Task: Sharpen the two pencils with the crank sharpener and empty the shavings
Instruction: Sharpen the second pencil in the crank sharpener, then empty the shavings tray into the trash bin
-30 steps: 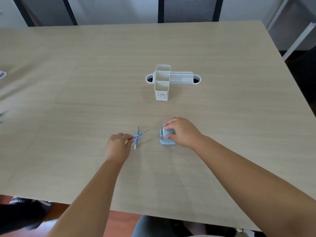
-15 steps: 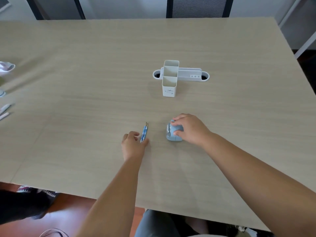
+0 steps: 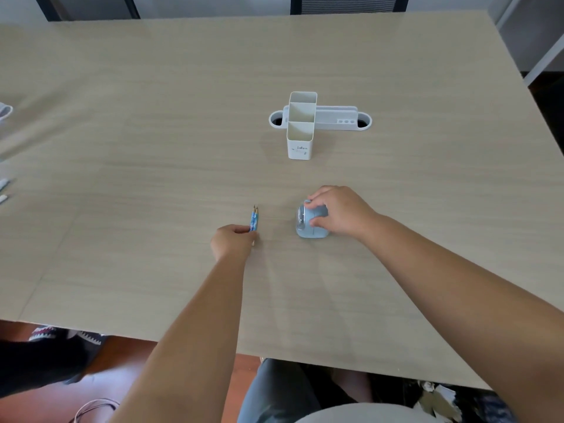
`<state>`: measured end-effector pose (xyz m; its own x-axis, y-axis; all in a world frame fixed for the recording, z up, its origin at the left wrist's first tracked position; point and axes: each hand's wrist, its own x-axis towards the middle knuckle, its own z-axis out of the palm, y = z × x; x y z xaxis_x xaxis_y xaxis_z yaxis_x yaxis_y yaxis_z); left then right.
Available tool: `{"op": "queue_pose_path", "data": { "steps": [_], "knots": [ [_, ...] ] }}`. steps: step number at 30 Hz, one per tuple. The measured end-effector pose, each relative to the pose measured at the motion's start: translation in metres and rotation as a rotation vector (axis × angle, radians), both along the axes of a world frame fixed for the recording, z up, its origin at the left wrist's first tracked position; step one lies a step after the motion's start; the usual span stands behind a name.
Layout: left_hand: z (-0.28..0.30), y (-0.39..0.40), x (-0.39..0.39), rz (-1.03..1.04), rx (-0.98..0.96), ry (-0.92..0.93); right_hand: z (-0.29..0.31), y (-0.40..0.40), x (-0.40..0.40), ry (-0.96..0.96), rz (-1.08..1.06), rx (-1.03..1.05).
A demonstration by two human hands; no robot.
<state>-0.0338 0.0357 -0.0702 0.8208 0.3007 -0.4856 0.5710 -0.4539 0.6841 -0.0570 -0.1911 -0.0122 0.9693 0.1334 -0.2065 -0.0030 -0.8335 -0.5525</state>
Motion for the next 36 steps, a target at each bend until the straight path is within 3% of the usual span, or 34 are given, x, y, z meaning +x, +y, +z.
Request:
{"op": "queue_pose_path", "data": {
  "steps": [14, 18, 20, 23, 25, 29, 36],
  "knots": [
    [0.004, 0.007, 0.018, -0.081, 0.034, 0.108, -0.005, 0.000, -0.003, -0.020, -0.012, -0.010],
    [0.022, -0.001, 0.012, -0.073, 0.028, -0.019, -0.006, 0.000, -0.012, -0.058, 0.015, -0.018],
    [0.035, -0.016, 0.007, -0.149, -0.008, -0.153, -0.008, -0.004, -0.023, -0.112, -0.064, 0.073],
    [0.052, -0.049, 0.000, -0.438, 0.039, -0.403, -0.017, -0.016, -0.047, -0.280, -0.305, 0.189],
    [0.060, -0.069, -0.003, -0.656, 0.083, -0.489, -0.026, -0.019, -0.066, -0.229, -0.413, 0.251],
    [0.055, -0.095, -0.006, -0.915, 0.210, -0.438, -0.055, -0.008, -0.087, 0.094, -0.287, 0.128],
    [0.047, -0.101, -0.005, -0.905, 0.239, -0.374, -0.066, -0.010, -0.061, 0.068, -0.339, 0.104]
  ]
}}
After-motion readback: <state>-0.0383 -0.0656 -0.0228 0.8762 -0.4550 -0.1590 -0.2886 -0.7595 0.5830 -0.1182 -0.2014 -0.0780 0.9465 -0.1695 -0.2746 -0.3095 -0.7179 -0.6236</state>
